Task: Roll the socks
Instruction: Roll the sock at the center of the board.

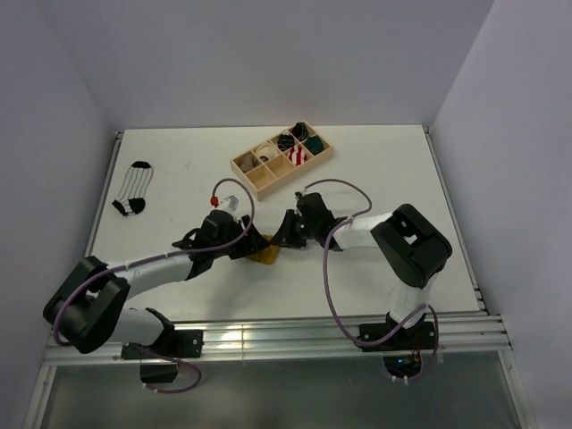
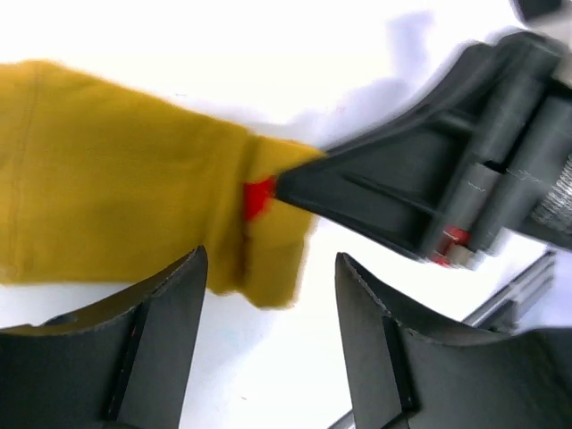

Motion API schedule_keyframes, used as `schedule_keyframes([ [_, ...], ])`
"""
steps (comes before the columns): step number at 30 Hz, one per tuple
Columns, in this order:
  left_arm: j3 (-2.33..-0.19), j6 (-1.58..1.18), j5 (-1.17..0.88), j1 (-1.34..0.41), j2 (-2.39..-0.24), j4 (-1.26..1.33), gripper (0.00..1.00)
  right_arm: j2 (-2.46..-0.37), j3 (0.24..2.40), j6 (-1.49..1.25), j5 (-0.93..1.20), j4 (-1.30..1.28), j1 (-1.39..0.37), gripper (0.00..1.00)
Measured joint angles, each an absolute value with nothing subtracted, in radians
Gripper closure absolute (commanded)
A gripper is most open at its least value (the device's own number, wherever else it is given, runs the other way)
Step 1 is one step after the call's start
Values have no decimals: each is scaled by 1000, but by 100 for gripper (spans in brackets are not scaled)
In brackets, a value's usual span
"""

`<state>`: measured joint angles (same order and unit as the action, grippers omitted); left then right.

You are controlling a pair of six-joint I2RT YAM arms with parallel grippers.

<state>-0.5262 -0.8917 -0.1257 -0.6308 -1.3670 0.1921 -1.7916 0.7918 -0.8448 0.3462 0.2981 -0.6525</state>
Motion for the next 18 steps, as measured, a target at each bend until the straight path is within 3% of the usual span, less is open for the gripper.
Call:
schedule_keyframes([
  [3, -568, -844, 47, -745, -1296, 109, 34, -1785, 830, -830, 319, 215, -666, 100],
  [8, -646, -754, 321, -944, -1290, 44, 39, -1771, 879, -815, 272, 102, -690, 100],
  [18, -755, -647, 633, -1135, -1528, -14, 50, -1770, 918, -809, 252, 7, -698, 100],
])
